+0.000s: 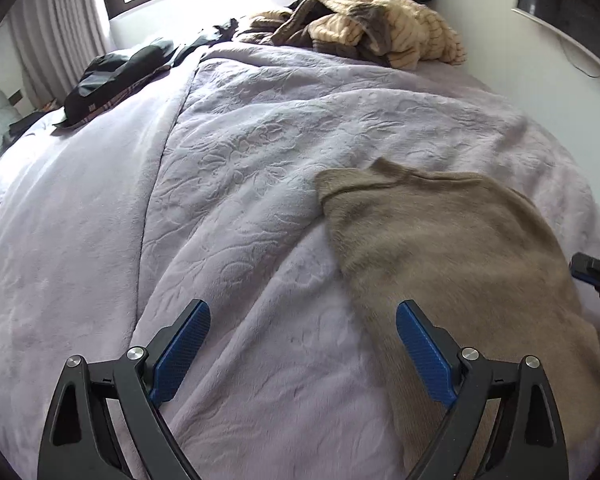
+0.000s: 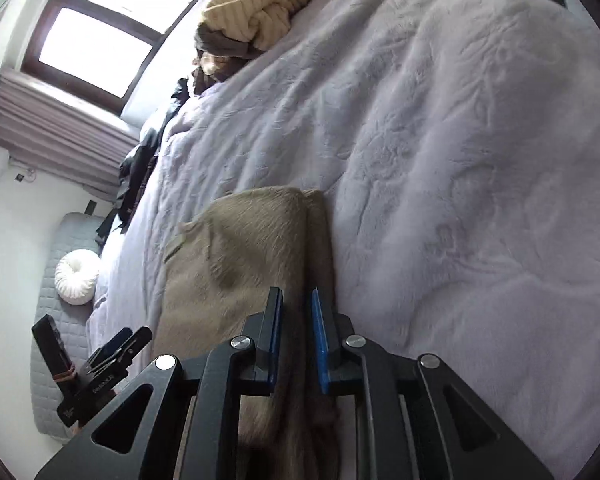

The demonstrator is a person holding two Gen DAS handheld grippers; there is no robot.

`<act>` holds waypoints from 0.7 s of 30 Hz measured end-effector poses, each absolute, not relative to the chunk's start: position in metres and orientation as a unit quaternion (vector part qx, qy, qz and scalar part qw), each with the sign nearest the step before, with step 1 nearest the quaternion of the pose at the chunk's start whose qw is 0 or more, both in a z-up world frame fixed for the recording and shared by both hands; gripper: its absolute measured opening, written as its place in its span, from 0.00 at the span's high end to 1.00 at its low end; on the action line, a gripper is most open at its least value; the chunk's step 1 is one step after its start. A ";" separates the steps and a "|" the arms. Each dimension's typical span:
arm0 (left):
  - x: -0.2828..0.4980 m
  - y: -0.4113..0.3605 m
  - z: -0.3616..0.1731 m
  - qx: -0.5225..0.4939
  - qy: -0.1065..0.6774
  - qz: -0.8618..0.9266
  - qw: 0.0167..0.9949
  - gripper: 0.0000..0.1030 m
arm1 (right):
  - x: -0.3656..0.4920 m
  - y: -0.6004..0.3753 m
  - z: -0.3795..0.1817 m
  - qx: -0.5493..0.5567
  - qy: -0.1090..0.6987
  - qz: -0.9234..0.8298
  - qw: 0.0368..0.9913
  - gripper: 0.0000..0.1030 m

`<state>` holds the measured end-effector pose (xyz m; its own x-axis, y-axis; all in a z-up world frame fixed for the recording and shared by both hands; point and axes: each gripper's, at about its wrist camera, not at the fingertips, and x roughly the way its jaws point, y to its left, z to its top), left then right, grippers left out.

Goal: Fold small clothes

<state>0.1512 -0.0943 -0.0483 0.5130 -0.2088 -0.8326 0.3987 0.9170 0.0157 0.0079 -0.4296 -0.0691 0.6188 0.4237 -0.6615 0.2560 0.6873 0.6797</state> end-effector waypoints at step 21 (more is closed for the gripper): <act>0.046 -0.101 -0.088 0.084 0.524 -0.227 0.816 0.08 | -0.079 -0.346 -0.085 0.286 0.506 0.084 0.810 0.91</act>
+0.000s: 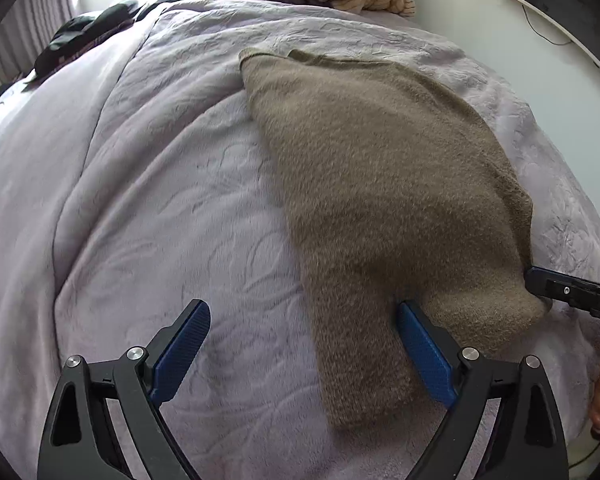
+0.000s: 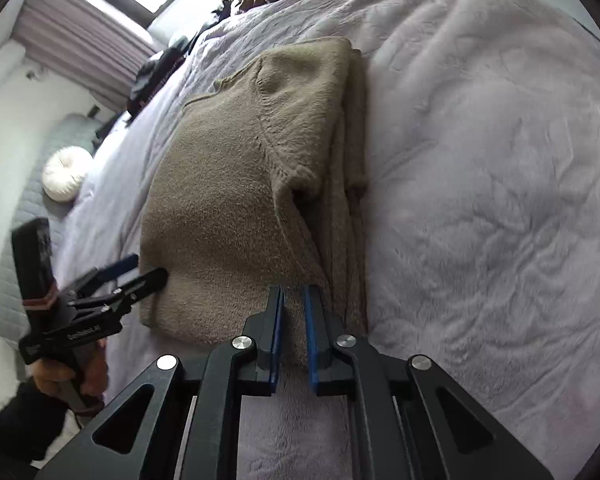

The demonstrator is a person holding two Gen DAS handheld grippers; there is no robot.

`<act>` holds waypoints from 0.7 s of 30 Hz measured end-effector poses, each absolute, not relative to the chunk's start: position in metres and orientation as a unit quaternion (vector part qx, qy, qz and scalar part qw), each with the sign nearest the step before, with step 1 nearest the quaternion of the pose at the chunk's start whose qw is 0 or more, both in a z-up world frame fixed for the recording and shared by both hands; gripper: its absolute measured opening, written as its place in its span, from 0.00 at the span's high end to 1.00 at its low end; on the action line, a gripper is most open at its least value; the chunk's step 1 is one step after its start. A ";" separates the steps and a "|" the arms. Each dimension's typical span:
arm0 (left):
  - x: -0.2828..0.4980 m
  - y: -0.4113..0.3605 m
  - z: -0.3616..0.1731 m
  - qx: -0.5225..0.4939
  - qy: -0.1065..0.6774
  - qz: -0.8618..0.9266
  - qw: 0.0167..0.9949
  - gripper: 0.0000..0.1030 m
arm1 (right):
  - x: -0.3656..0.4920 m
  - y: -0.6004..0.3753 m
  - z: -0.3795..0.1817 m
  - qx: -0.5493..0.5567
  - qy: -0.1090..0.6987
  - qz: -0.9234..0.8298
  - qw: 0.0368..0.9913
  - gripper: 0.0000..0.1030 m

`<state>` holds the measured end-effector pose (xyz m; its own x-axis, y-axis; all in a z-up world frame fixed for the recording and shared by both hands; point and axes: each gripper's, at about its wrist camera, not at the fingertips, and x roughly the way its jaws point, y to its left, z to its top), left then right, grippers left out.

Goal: Fold small clothes

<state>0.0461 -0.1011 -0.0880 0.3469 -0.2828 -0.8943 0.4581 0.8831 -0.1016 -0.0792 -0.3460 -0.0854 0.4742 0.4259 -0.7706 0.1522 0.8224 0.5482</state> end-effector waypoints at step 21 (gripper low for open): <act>0.017 -0.087 -0.075 0.076 0.524 -0.199 0.825 0.08 | -0.131 -0.384 -0.078 0.331 0.483 0.014 0.811 0.65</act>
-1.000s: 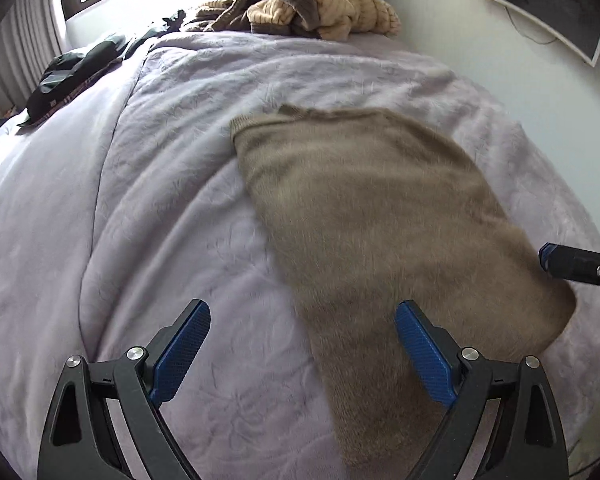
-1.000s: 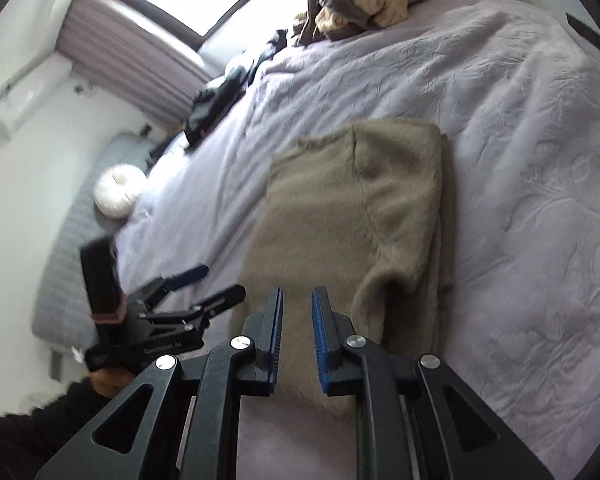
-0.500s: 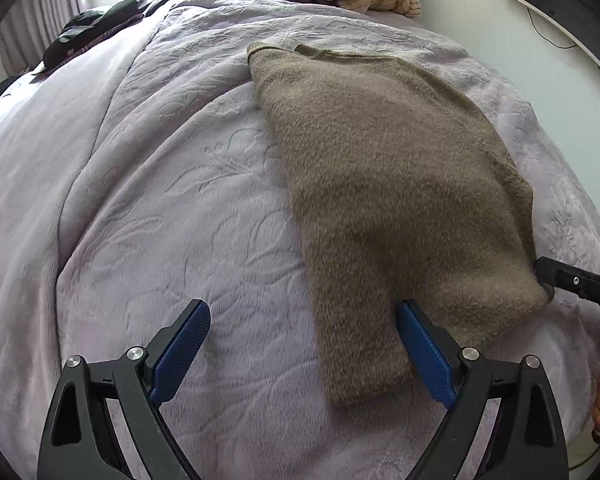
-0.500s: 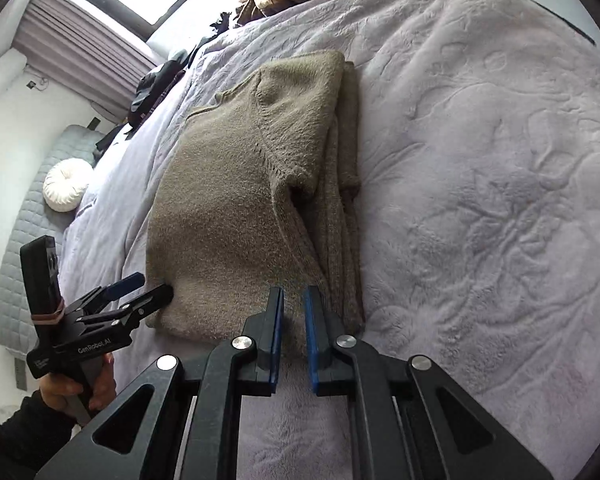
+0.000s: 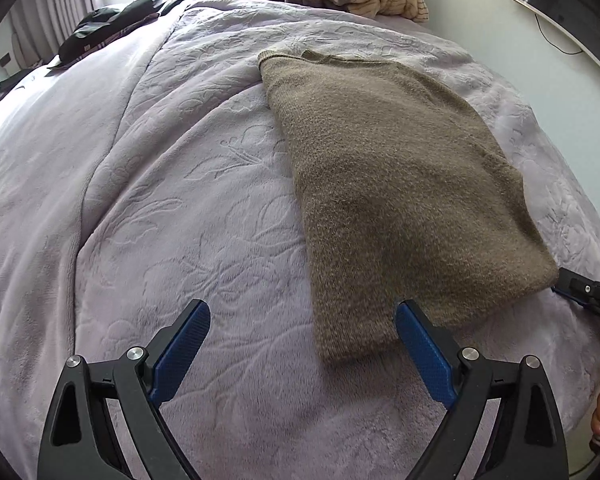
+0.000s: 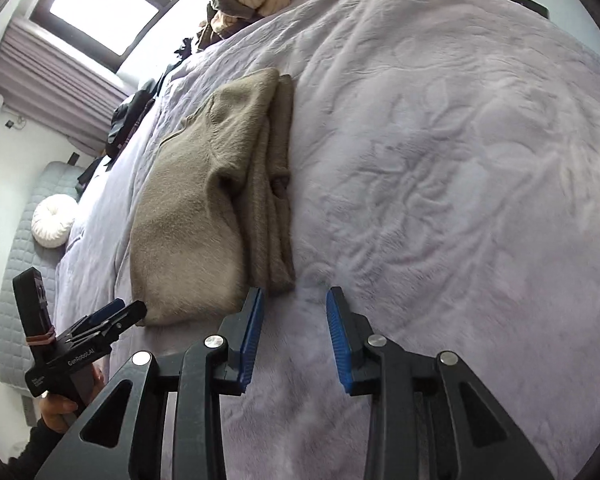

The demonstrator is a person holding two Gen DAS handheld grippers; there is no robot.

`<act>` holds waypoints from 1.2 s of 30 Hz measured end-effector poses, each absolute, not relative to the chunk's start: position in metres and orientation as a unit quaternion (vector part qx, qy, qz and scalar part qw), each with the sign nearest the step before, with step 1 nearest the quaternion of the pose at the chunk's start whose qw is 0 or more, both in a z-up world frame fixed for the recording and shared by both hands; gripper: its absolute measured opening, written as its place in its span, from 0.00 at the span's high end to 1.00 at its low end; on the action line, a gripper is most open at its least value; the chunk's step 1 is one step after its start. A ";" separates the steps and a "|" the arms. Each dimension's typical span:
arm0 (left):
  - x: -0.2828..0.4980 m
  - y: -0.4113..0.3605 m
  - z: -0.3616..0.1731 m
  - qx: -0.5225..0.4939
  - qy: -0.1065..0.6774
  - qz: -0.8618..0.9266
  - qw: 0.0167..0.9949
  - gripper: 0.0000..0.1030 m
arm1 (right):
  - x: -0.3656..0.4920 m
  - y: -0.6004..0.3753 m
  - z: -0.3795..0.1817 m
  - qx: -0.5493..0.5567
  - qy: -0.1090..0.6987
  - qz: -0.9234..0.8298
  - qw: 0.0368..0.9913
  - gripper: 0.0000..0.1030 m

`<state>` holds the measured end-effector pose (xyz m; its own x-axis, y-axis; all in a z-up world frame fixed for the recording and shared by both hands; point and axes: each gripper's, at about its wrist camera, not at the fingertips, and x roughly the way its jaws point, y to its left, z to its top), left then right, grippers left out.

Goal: Fold small clothes

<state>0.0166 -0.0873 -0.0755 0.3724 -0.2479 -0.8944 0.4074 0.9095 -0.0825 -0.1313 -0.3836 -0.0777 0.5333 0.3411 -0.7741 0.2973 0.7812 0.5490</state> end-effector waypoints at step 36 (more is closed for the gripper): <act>0.007 -0.093 -0.061 0.098 0.503 -0.193 0.837 0.00 | -0.134 -0.375 -0.067 0.336 0.479 0.027 0.811 0.37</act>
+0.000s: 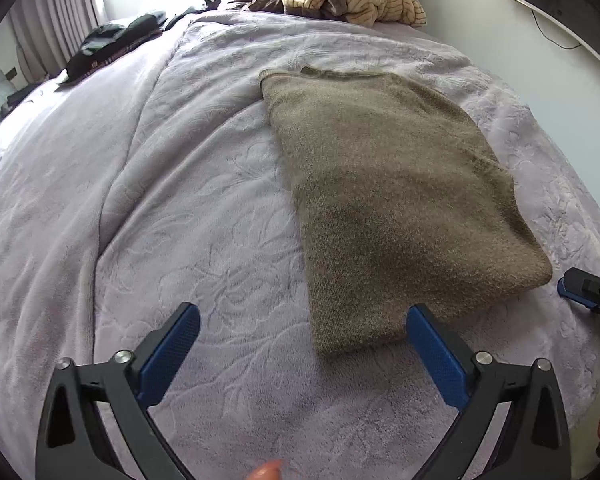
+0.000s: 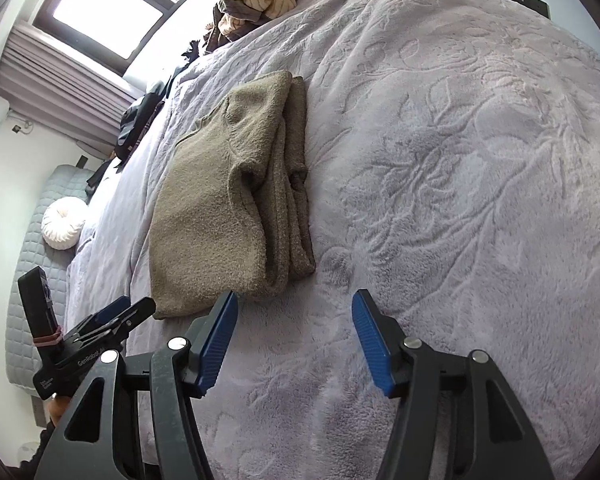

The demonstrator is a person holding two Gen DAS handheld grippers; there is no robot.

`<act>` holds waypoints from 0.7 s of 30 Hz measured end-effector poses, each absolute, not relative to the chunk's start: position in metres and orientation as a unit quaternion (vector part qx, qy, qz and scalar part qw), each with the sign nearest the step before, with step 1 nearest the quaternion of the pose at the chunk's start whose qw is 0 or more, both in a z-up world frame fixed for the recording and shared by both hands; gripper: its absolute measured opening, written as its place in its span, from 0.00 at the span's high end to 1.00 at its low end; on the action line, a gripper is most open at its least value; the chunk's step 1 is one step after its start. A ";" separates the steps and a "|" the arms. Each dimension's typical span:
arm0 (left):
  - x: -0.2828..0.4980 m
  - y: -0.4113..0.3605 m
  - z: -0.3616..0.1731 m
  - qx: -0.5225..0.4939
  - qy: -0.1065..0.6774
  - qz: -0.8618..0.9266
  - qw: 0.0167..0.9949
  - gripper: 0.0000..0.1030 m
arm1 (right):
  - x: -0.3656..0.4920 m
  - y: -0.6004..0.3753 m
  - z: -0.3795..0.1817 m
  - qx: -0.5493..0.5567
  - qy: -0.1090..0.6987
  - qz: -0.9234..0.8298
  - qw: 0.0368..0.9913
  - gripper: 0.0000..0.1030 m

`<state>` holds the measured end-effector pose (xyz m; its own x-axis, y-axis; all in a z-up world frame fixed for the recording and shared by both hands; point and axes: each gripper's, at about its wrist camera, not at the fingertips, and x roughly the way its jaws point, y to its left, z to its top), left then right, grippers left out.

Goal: Fold small clothes

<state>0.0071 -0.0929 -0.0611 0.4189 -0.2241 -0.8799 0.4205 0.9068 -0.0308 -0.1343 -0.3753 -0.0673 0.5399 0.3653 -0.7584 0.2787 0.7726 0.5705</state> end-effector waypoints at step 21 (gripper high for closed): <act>0.071 -0.094 -0.057 0.037 0.520 -0.229 0.822 0.00 | -0.062 -0.405 -0.066 0.352 0.479 0.053 0.802 0.29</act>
<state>0.0710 -0.0939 -0.0572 0.3548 -0.3391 -0.8713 0.4155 0.8920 -0.1779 -0.0618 -0.4051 -0.0662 0.5350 0.4216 -0.7321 0.2525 0.7472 0.6148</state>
